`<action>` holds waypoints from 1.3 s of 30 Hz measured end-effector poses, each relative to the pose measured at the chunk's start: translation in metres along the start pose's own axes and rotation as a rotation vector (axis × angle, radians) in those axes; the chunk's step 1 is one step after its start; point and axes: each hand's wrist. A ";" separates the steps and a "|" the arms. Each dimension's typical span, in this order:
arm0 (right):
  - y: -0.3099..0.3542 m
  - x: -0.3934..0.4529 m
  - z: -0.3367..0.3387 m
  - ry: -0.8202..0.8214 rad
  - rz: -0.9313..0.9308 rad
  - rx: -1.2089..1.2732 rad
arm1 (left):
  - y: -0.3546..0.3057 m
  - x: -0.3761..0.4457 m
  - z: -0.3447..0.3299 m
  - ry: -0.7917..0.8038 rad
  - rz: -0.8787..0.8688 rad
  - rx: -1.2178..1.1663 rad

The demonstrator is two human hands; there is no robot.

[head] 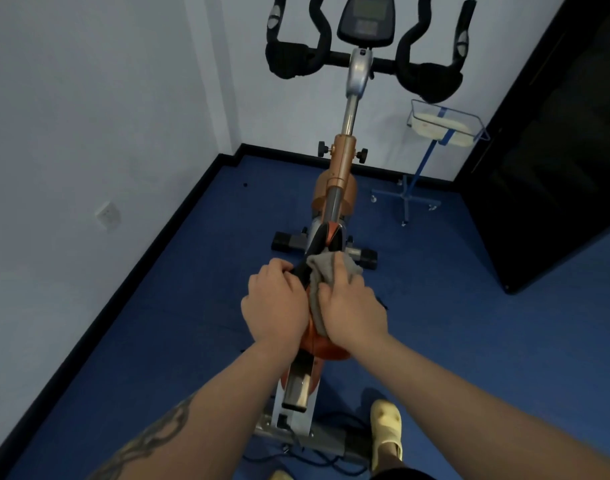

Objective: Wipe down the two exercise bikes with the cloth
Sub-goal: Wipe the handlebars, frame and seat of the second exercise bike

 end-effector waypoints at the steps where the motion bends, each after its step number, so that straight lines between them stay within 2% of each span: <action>1: 0.001 0.006 0.002 0.017 -0.035 0.017 | 0.000 0.000 0.000 0.003 0.000 -0.001; 4: 0.015 0.030 0.009 0.042 -0.195 0.095 | 0.000 0.000 0.001 0.005 -0.005 -0.012; 10: 0.001 -0.030 -0.004 -0.026 0.059 -0.054 | 0.003 0.001 -0.001 0.008 -0.013 -0.031; 16: 0.016 0.001 0.004 -0.005 -0.095 0.060 | 0.005 -0.002 0.000 0.004 -0.037 -0.047; 20: -0.004 -0.041 -0.008 -0.050 0.095 -0.066 | 0.015 -0.008 -0.001 0.018 -0.119 -0.084; 26: 0.008 -0.001 0.005 0.007 -0.035 0.074 | 0.015 -0.010 -0.001 -0.027 -0.146 -0.040; 30: -0.003 -0.033 -0.007 -0.029 0.098 -0.044 | 0.018 -0.010 0.001 -0.014 -0.170 -0.036; 36: 0.015 -0.001 0.003 0.020 -0.010 0.004 | 0.018 -0.009 0.000 -0.012 -0.169 -0.013; 39: -0.001 -0.036 -0.008 -0.032 0.134 -0.086 | 0.018 -0.009 -0.001 -0.010 -0.178 -0.008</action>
Point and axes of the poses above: each hand's wrist, its own x-axis towards the middle knuckle, its own z-axis out of the back of the hand, y = z × x, and after that the axes turned 15 degrees about x, right-handed
